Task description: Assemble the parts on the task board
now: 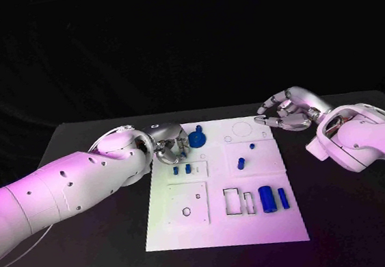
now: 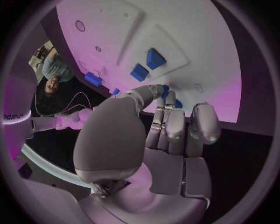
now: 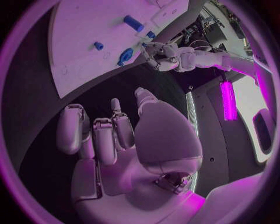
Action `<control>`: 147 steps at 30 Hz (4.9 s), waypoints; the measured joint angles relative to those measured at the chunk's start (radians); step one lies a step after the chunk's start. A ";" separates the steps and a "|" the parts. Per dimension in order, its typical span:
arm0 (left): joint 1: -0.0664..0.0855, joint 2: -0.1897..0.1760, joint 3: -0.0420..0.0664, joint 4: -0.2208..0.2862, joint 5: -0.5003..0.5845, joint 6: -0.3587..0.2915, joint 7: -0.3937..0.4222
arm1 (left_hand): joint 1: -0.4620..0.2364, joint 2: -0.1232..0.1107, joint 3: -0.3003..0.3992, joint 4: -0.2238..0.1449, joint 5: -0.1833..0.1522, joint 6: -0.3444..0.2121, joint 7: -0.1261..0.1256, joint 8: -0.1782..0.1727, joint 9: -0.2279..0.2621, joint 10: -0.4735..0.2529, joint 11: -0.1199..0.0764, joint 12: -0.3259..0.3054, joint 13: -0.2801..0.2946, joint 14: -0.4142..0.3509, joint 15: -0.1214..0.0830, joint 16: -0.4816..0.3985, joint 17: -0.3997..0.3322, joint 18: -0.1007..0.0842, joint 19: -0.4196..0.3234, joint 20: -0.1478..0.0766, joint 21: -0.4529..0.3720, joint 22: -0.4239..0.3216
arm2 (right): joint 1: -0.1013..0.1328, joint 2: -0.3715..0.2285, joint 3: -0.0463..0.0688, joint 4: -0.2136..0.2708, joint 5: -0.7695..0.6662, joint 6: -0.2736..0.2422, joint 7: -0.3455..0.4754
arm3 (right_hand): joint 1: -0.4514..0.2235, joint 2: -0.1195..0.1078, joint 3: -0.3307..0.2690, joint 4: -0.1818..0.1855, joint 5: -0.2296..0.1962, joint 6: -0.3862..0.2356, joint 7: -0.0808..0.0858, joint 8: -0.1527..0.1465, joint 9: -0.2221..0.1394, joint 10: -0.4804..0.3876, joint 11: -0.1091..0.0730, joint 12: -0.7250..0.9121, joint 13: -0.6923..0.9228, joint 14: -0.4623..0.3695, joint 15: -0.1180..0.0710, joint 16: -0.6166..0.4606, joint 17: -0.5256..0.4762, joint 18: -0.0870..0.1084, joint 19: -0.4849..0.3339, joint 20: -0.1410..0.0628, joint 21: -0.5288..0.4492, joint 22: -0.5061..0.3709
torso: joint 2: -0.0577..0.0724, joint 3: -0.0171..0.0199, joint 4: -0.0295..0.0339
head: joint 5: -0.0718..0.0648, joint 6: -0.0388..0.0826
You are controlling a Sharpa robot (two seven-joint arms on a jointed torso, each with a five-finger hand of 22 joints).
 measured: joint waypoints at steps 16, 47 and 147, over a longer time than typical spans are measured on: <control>-0.004 -0.001 -0.003 0.000 0.000 0.016 0.000 | -0.043 -0.043 -0.019 0.014 0.001 -0.048 0.018 -0.048 -0.011 -0.057 0.031 -0.105 -0.039 -0.021 0.021 -0.007 -0.044 0.000 -0.022 0.015 -0.030 -0.038 | 0.000 0.000 0.000 0.000 0.000 0.000 0.000 | 0.000 0.000 0.000 0.000 0.000 0.000 0.000 0.008 0.000 0.000 0.000 0.000 0.001 0.000 0.000 -0.006 0.000 0.000 0.000 0.000 -0.006 0.000 | 0.000 0.0001 0.0004 | -0.001 0.002; 0.001 -0.102 0.026 0.060 0.114 -0.065 0.046 | -0.003 -0.003 -0.186 0.032 0.008 -0.099 0.022 -0.123 -0.071 -0.158 0.054 -0.196 -0.074 -0.073 0.040 -0.073 -0.209 0.047 -0.120 0.027 -0.224 -0.278 | 0.000 0.011 0.000 -0.042 -0.032 0.031 -0.013 | 0.150 -0.036 0.106 -0.012 -0.098 -0.013 0.004 0.027 -0.012 -0.435 0.009 -0.790 -0.613 0.000 -0.007 -0.128 -0.137 0.031 -0.089 0.003 -0.209 -0.072 | -0.002 0.0003 -0.0002 | 0.000 0.010; 0.021 -0.274 0.030 0.192 1.426 -0.073 0.371 | 0.002 0.009 -0.128 0.043 0.008 -0.022 0.025 -0.053 -0.068 -0.073 0.036 -0.003 -0.007 -0.294 0.030 -0.216 -0.478 0.086 -0.291 0.020 -0.442 -0.506 | -0.042 0.097 0.017 0.063 -0.895 0.137 -0.313 | 0.098 -0.070 0.561 -0.261 -0.249 0.194 -0.031 0.035 -0.021 -0.187 -0.013 -1.190 -1.123 -0.002 -0.013 -0.058 -0.036 -0.032 0.070 -0.009 0.214 0.000 | -0.001 -0.0028 0.0009 | -0.072 -0.003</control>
